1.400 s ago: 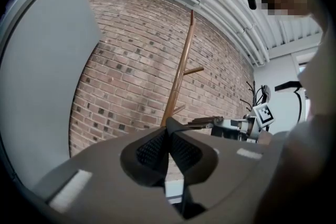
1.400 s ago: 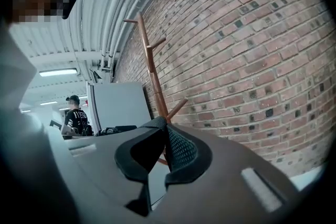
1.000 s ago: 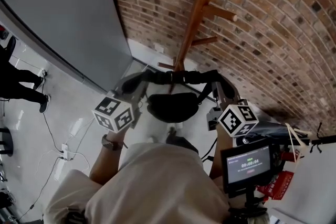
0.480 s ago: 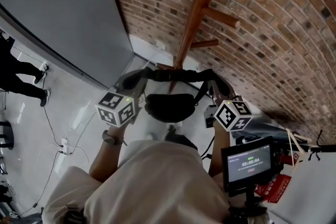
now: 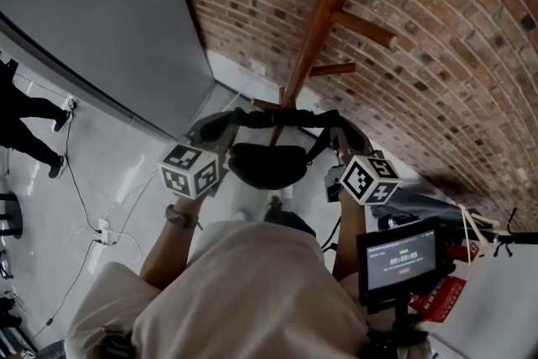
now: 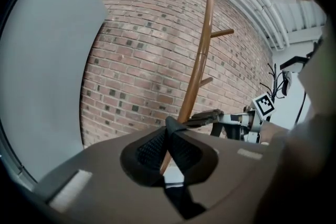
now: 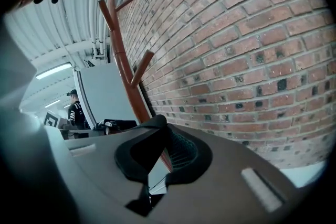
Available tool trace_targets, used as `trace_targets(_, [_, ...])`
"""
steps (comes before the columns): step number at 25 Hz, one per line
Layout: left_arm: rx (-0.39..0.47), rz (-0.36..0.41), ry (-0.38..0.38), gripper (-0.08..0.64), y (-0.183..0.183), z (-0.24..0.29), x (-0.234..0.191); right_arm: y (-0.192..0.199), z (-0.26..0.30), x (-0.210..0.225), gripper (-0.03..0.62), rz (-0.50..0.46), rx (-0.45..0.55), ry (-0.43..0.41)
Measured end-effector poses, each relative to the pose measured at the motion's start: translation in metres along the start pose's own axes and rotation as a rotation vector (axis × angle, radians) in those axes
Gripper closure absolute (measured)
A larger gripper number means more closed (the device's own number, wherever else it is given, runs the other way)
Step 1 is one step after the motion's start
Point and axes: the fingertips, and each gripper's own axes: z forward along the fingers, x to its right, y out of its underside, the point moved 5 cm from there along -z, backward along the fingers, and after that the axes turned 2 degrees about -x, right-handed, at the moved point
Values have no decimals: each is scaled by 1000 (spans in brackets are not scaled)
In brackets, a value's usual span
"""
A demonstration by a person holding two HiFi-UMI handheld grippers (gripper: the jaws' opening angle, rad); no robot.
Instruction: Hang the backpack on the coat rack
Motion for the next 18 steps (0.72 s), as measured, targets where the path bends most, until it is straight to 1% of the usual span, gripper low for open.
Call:
trace_targets(6, [-49, -19, 12, 555, 19, 7, -2, 14, 5, 4, 584, 26, -24, 17])
trace_targets(9, [-71, -23, 18, 555, 29, 12, -1, 21, 7, 6, 584, 58, -35, 22])
trace_targets(11, [-91, 2, 9, 555, 37, 15, -2, 26, 10, 6, 584, 67, -47, 15])
trace_targets(14, [-131, 73, -6, 555, 49, 21, -3, 31, 14, 3, 584, 53, -64, 3])
trace_targets(18, [-160, 105, 6, 555, 59, 26, 1, 44, 18, 5, 584, 36, -94, 15])
